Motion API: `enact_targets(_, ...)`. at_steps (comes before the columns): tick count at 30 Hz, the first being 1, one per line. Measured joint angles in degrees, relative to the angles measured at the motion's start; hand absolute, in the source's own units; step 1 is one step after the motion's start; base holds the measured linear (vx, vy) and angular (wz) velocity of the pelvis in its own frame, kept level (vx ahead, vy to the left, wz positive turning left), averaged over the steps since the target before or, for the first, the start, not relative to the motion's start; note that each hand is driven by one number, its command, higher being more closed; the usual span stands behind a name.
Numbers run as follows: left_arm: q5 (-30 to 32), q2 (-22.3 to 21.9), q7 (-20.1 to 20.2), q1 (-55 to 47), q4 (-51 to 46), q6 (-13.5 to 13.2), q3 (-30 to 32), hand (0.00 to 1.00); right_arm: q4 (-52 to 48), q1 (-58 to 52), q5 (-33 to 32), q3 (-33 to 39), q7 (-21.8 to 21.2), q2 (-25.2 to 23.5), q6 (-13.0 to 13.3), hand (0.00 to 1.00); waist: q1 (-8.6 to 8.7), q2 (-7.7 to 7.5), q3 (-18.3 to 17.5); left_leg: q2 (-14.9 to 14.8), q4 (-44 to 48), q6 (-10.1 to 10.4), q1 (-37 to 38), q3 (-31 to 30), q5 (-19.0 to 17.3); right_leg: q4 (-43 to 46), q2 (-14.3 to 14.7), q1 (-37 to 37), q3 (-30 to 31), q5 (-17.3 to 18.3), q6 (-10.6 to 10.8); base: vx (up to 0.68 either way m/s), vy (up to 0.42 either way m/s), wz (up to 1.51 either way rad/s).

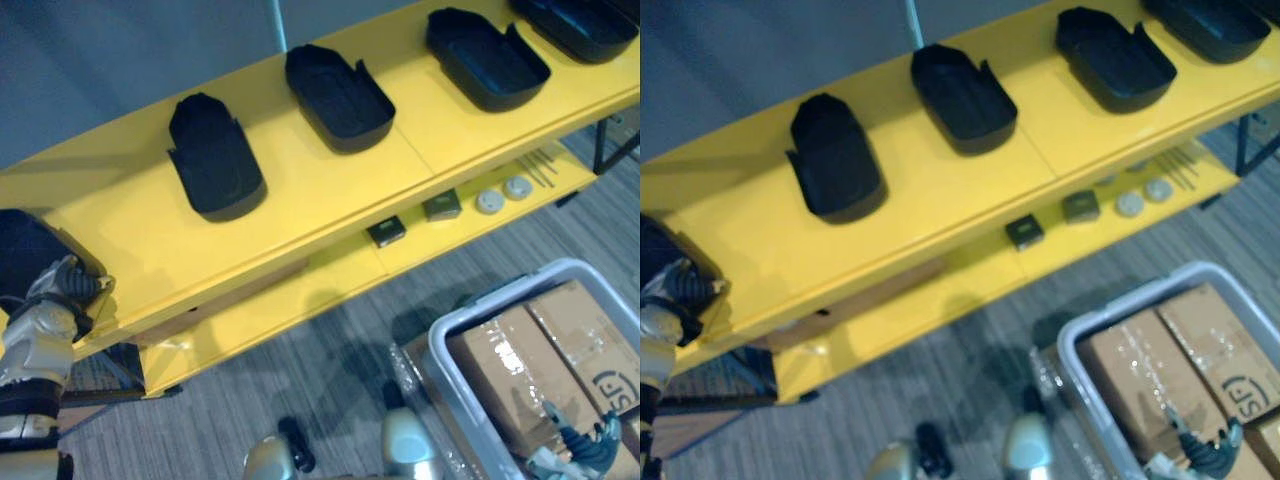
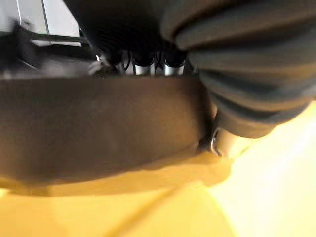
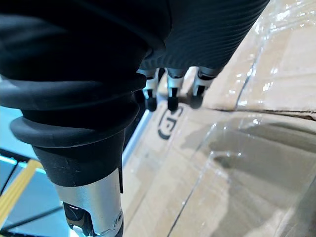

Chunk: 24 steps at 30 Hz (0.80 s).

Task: Walk over and take plastic housings, then place them on the shelf

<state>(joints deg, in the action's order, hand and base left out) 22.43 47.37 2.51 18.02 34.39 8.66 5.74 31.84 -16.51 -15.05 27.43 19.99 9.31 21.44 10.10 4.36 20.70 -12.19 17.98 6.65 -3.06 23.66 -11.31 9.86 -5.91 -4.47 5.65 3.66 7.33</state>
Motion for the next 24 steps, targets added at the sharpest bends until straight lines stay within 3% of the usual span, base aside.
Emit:
enact_targets(4, 0.6, -0.4, -1.5, 0.0, 0.0, -0.5, -0.3, 1.00, 0.0, -0.1, 0.0, -0.1, 0.0, -0.1, 0.0, 0.00, 0.01, -0.02, 0.0, 0.1, -0.2, 0.0, 0.0, 0.4, 0.0, 0.1, 0.0, -0.3, 0.5, 0.0, 0.0, 0.00, 0.013, -0.06)
enact_targets(7, 1.3, -0.4, -2.6, -0.1, -0.1, -3.0, -0.9, 1.00, 0.0, -0.1, 0.0, -0.1, 0.0, -0.2, 0.0, 0.00, -0.09, -0.08, 0.0, 0.2, -0.3, 0.0, 0.0, 0.4, 0.0, 0.1, -0.1, -0.3, 0.5, 0.0, 0.0, 0.00, 0.000, 0.00)
enact_targets(15, 4.9, -0.2, -6.0, -0.2, -3.5, -13.3, -5.5, 1.00, 0.1, -0.1, 0.0, -0.7, 0.0, -0.2, 0.0, 0.00, -0.25, -0.09, 0.1, 0.7, -0.7, 0.0, 0.7, 0.6, 0.0, 0.2, -0.4, -0.3, 0.6, 0.0, 0.0, 0.00, 0.002, -0.01)
enact_targets(20, 5.7, 3.4, -8.5, -0.1, -4.4, -21.4, -10.9, 1.00, 0.4, -0.4, -0.1, -0.8, -0.1, 0.0, 0.4, 0.00, 0.26, -0.14, 0.1, 0.9, -1.3, 0.0, 1.2, 0.9, 0.0, 0.2, -0.5, -0.3, 0.8, 0.0, 0.0, 0.01, 0.006, -0.02)
enact_targets(24, 5.7, 6.6, -8.5, -0.1, -5.2, -24.3, -13.2, 1.00, 0.8, -0.5, -0.2, -1.5, -0.1, 1.0, 0.8, 0.00, 0.22, -0.13, 0.1, 1.0, -1.6, 0.0, 2.1, 1.9, 0.1, 0.5, -0.5, -0.3, 1.1, 0.0, 0.0, 0.02, 0.010, -0.07)
